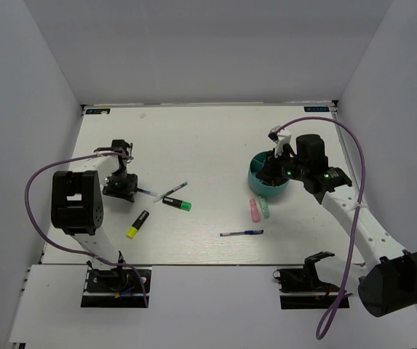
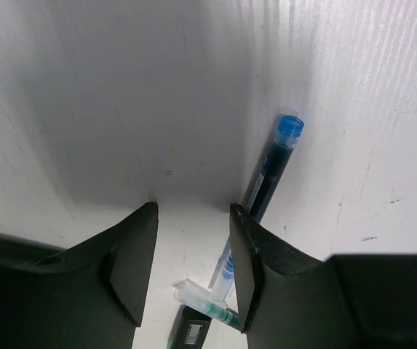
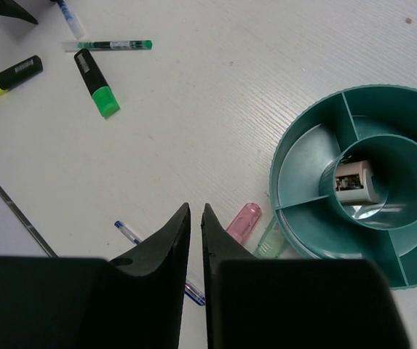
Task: Sort the stationery into containers
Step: Move the pen to the center of the board.
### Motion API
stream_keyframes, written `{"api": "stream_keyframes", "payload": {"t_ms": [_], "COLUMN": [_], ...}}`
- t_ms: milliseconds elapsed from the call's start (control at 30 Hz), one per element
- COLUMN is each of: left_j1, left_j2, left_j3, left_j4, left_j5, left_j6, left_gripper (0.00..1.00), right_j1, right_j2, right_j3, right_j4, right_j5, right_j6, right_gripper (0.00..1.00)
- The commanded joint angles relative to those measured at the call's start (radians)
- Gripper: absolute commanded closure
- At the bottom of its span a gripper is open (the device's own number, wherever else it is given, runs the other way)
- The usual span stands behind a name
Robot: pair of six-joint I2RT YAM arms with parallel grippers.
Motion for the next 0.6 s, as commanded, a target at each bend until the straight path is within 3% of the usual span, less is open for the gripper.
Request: {"api": "stream_keyframes", "payload": {"t_ms": [0,567], "left_j1": [-0.002,-0.002], "left_j2": [-0.024,0.035], "left_j3": [0.034,0.126], "left_j4": [-0.002,-0.002], "left_j5": [0.003,0.008], "left_j6": [0.029,0.121], "left_gripper": [0.45,0.45], "right_j1": [-0.005,-0.015], "right_j2": [0.005,0.039], "right_j3": [-0.016,-0.018], "right_j4": [0.041,0.043], "right_j5": [-0.02,-0.016], "right_j6": [0.0,-0.01], "right_gripper": [0.86,0.86]}}
